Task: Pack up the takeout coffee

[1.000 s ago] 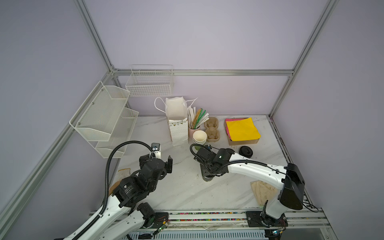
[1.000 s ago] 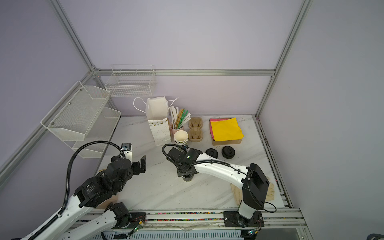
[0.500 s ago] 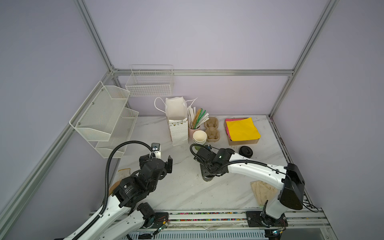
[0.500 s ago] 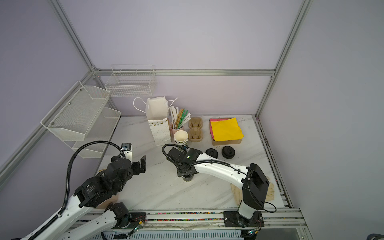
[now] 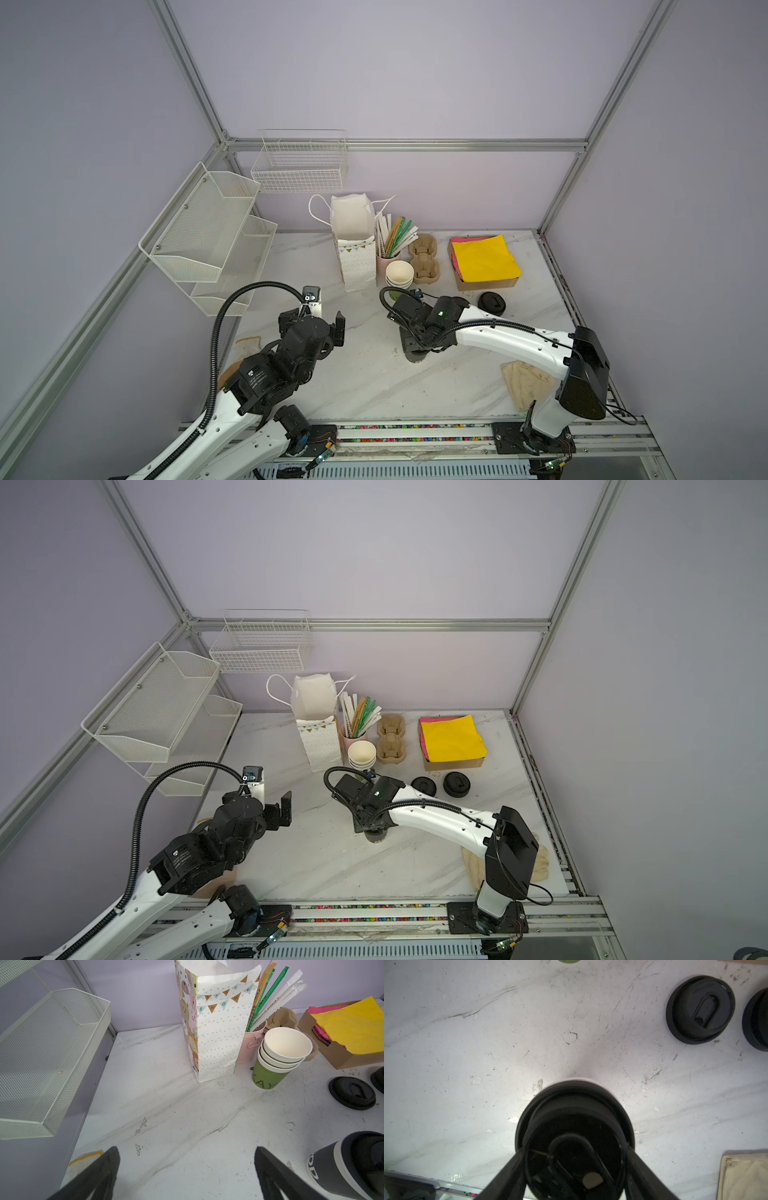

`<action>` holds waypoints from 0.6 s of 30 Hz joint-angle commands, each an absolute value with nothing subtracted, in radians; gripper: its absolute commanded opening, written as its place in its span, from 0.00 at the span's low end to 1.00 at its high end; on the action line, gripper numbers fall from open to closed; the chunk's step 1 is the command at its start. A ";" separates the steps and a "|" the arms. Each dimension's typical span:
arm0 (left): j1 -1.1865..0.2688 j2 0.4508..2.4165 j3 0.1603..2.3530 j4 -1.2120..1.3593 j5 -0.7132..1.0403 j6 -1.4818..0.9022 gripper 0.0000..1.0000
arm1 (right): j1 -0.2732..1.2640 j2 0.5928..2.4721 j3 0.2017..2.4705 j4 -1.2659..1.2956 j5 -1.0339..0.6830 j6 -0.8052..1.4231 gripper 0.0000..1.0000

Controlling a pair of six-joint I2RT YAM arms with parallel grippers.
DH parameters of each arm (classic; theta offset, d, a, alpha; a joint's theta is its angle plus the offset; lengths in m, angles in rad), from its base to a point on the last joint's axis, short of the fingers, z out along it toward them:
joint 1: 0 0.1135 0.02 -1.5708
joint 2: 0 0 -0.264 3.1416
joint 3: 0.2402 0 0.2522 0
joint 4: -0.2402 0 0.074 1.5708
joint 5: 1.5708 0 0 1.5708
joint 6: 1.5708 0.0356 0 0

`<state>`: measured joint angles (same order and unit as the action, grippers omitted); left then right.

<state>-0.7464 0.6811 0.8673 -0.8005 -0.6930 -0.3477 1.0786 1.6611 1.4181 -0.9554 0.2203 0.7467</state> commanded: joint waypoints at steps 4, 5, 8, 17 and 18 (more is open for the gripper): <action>-0.741 0.676 0.825 -0.778 -0.711 -0.341 1.00 | 1.088 1.652 1.412 -0.978 0.238 0.752 0.70; -0.741 0.676 0.825 -0.779 -0.712 -0.341 1.00 | 1.088 1.654 1.409 -0.976 0.236 0.751 0.70; -0.740 0.680 0.825 -0.780 -0.709 -0.341 1.00 | 1.088 1.664 1.407 -0.978 0.235 0.750 0.70; -0.740 0.679 0.826 -0.781 -0.709 -0.341 1.00 | 1.089 1.678 1.399 -0.965 0.223 0.743 0.71; -0.740 0.679 0.826 -0.780 -0.709 -0.341 1.00 | 1.088 1.681 1.399 -0.965 0.222 0.743 0.71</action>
<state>-0.7464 0.6815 0.8673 -0.8009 -0.6930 -0.3477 1.0786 1.6627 1.4155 -0.9546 0.2195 0.7464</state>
